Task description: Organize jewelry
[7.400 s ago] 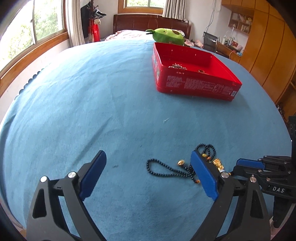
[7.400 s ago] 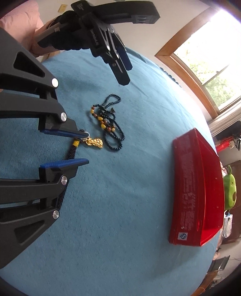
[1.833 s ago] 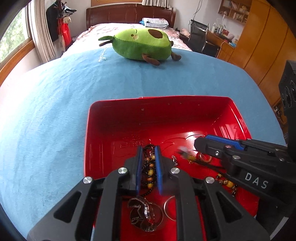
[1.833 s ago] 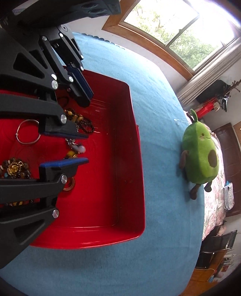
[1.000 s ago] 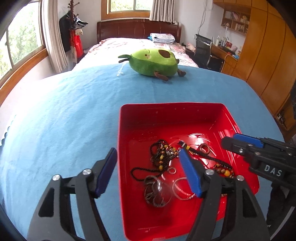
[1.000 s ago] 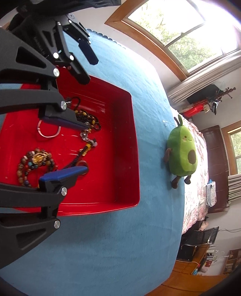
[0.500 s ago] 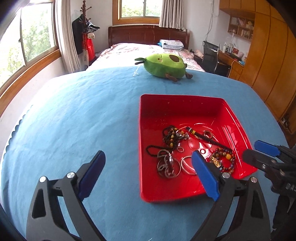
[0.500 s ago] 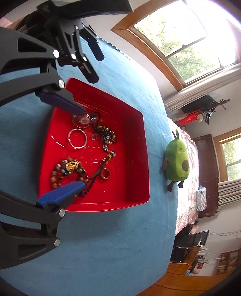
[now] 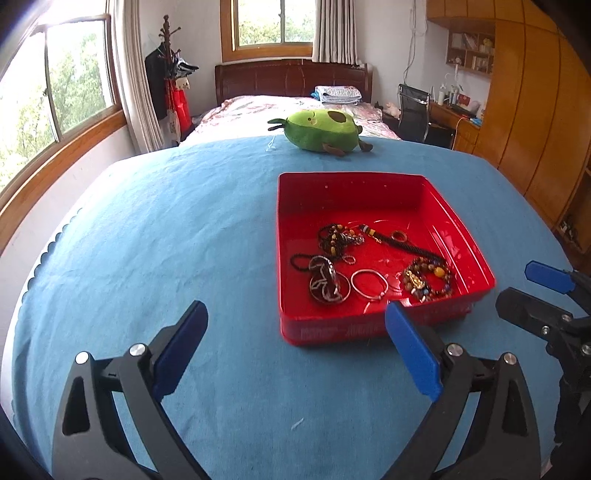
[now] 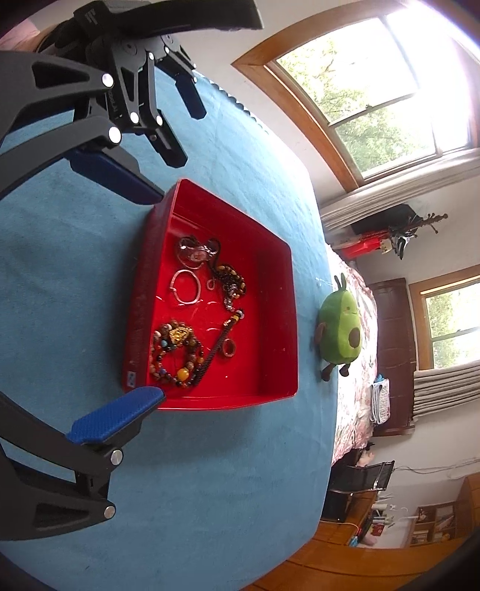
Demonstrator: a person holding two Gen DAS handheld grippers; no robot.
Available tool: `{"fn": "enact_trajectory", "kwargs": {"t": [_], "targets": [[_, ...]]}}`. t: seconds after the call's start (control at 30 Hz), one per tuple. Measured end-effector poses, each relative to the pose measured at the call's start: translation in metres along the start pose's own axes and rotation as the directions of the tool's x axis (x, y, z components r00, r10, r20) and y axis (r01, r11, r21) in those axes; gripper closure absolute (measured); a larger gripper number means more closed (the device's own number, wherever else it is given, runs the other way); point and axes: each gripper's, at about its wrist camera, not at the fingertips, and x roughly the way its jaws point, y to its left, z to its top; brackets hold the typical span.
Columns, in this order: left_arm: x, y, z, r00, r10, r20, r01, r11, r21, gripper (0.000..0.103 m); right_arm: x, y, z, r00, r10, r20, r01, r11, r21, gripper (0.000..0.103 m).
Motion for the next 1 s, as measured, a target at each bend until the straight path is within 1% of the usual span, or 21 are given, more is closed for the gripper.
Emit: {"fn": "enact_trajectory", "kwargs": {"t": [0.17, 0.43, 0.57, 0.77, 1.0], "targets": [[-0.013, 0.000, -0.008, 1.000, -0.021, 0.019, 0.021, 1.000, -0.009, 0.007, -0.006, 0.003, -0.007, 1.000, 0.008, 0.001, -0.008, 1.000, 0.000, 0.004], [-0.023, 0.003, -0.011, 0.998, -0.021, 0.055, 0.021, 1.000, -0.011, 0.006, -0.010, 0.006, -0.014, 0.999, -0.031, 0.016, 0.031, 0.999, -0.004, 0.004], [-0.021, 0.002, -0.012, 0.998, -0.016, 0.054, 0.017, 1.000, -0.015, 0.004, -0.007, 0.005, -0.016, 0.998, -0.055, 0.010, 0.055, 0.998, -0.003, 0.004], [-0.010, 0.003, -0.015, 0.999, 0.001, 0.040, -0.001, 1.000, -0.009, 0.003, -0.001, 0.002, -0.021, 0.999, -0.027, -0.020, 0.027, 1.000, 0.008, 0.004], [0.006, 0.012, -0.019, 1.000, 0.009, 0.008, -0.009, 0.999, -0.039, 0.003, -0.004, -0.004, -0.020, 1.000, -0.029, -0.002, 0.029, 0.999, 0.019, 0.004]]}}
